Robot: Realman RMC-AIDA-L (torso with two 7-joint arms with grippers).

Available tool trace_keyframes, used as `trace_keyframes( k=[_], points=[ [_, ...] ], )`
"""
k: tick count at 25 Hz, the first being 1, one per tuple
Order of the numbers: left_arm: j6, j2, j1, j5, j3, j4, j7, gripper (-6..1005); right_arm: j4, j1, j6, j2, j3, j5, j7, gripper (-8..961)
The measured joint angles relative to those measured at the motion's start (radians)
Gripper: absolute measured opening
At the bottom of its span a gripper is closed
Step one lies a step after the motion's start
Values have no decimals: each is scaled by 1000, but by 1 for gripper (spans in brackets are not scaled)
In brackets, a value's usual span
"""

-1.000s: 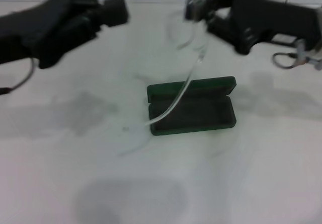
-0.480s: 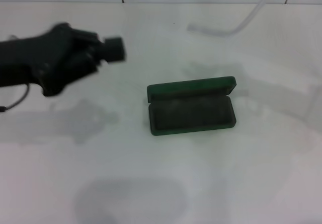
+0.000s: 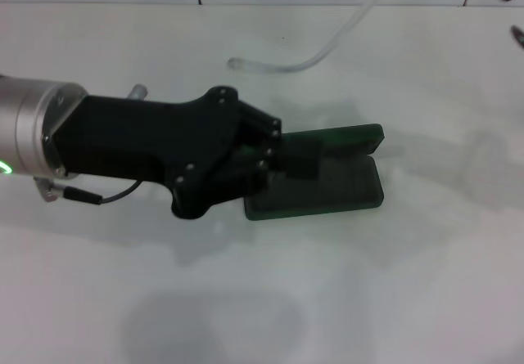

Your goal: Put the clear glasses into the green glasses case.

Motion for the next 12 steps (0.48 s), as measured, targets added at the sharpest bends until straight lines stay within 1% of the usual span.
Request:
trace_keyframes(
  k=[3,12],
  points=[
    [0,-4,-7,-17,-13,1,-1,32,27,14,8,1,-28,0,-9,94],
    [-3,-1,-3,-70,-80,-1,7,31,53,18,37,1,-54,-6,-24,94]
  ],
)
